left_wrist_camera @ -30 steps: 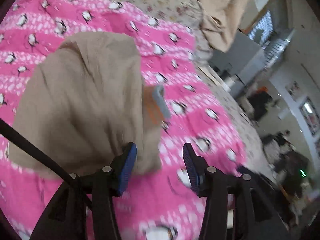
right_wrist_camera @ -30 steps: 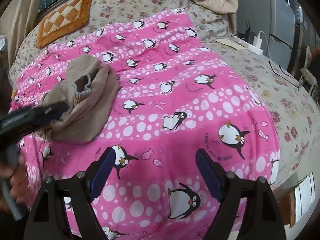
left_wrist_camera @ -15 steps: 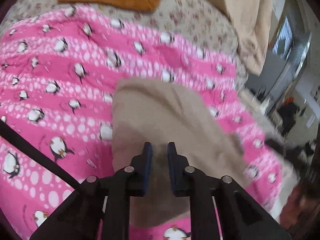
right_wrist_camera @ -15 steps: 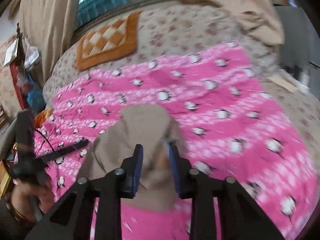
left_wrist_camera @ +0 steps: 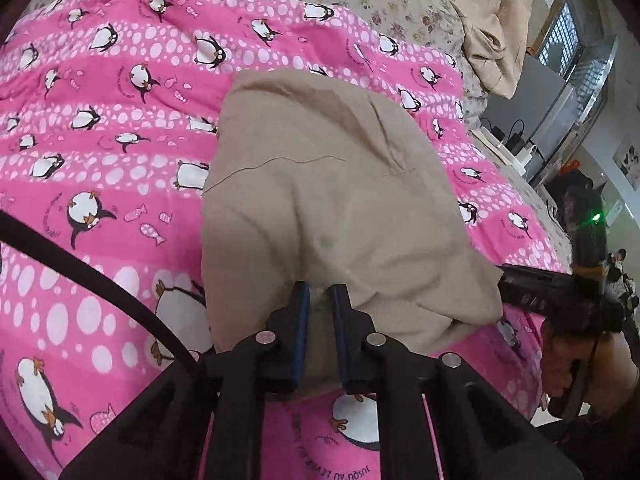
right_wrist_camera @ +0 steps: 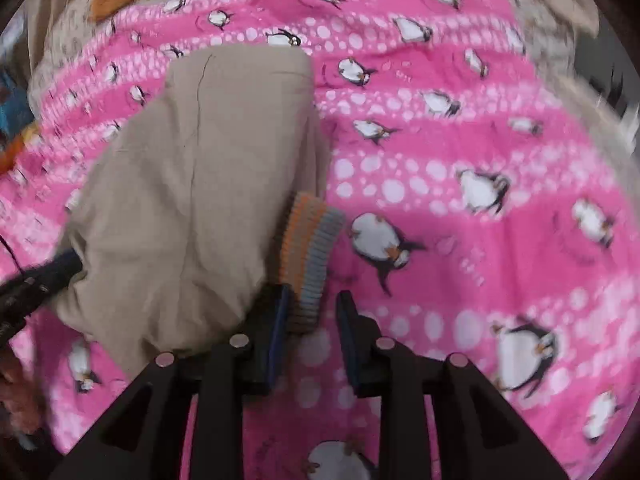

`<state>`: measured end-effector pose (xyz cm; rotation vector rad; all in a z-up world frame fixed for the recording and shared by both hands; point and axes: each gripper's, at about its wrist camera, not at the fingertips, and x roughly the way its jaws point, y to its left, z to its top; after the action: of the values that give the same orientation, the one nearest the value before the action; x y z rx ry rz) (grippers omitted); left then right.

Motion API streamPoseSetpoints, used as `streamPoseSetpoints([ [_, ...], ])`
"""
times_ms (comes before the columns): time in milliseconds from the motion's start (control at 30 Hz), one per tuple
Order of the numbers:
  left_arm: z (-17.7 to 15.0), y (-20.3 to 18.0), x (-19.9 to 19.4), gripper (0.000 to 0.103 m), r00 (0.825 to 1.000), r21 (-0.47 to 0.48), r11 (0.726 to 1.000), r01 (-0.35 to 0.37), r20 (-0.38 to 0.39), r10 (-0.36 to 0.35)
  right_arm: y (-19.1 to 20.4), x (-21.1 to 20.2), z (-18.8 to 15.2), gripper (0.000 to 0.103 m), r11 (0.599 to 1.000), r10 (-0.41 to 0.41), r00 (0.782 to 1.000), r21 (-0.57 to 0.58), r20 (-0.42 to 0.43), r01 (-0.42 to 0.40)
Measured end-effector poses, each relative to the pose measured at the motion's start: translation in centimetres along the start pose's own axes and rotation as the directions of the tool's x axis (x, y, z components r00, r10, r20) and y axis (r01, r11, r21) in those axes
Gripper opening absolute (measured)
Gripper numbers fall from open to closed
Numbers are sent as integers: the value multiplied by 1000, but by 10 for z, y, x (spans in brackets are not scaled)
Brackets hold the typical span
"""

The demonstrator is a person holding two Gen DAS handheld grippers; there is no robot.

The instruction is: Fold large clothes

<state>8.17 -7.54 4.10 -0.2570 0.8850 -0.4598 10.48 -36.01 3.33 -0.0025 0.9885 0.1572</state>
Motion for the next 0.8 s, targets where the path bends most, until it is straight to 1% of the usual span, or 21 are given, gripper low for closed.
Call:
streamPoseSetpoints([
  [33,0,-1,-2,0,1000,4,1000,0,4,0,1,-12,2,25,999,-33,998,-1,46,33],
  [67,-1,-3,-3,0,1000,12,1000,0,8,0,1,-25,5,25,996,-86,992,16,95,85],
  [100,-2,-4,-4,0,1000,18,1000,4,10,-4,2,-36,7,25,991,-132,981,43,142,127],
  [133,-3,-6,-4,0,1000,25,1000,4,13,-5,3,-50,9,25,987,-156,968,69,197,146],
  [167,-4,-7,-3,0,1000,27,1000,4,14,-4,9,-65,15,25,989,-142,953,85,268,123],
  [233,-4,-9,-4,0,1000,27,1000,8,15,-8,26,-79,29,25,993,-106,935,89,338,81],
  [300,3,-10,-13,0,999,21,1000,10,31,-10,47,-80,48,25,995,-94,924,79,371,69],
  [333,13,-11,-23,0,998,26,1000,2,69,-4,56,-77,58,26,995,-86,924,82,373,60],
  [367,21,-11,-30,0,995,30,999,-12,103,9,62,-71,69,30,994,-75,928,96,365,42],
  [400,37,-11,-42,0,986,29,999,-44,163,39,65,-63,81,33,992,-66,934,123,351,24],
  [433,51,-9,-49,0,977,20,997,-69,205,63,68,-54,92,34,988,-64,944,155,324,14],
  [467,71,-6,-52,0,969,-1,996,-90,229,88,70,-47,98,34,982,-72,950,187,303,15],
  [500,87,-1,-50,1,967,-23,994,-103,231,105,72,-38,105,34,976,-71,957,219,280,8],
  [533,103,2,-46,5,967,-52,993,-109,226,118,75,-27,112,34,975,-49,966,220,254,-8],
  [567,120,7,-37,6,969,-90,990,-109,214,126,82,-16,117,34,981,-41,974,192,221,-2],
  [633,148,18,-9,6,973,-172,976,-130,166,159,93,8,123,34,995,-27,987,101,159,11],
  [667,153,20,3,6,976,-194,972,-136,142,165,98,27,128,34,999,-4,995,47,99,-1],
  [700,159,21,21,6,979,-216,964,-153,102,178,96,39,127,33,1000,-5,998,26,60,4],
  [733,162,23,36,6,982,-235,961,-146,80,169,88,55,129,32,999,-38,999,32,20,37],
  [767,163,23,49,6,984,-261,955,-141,65,163,74,67,129,32,996,-57,998,73,-7,57],
  [800,163,25,65,6,985,-292,945,-144,47,164,63,77,129,32,992,-60,998,113,-30,63],
])
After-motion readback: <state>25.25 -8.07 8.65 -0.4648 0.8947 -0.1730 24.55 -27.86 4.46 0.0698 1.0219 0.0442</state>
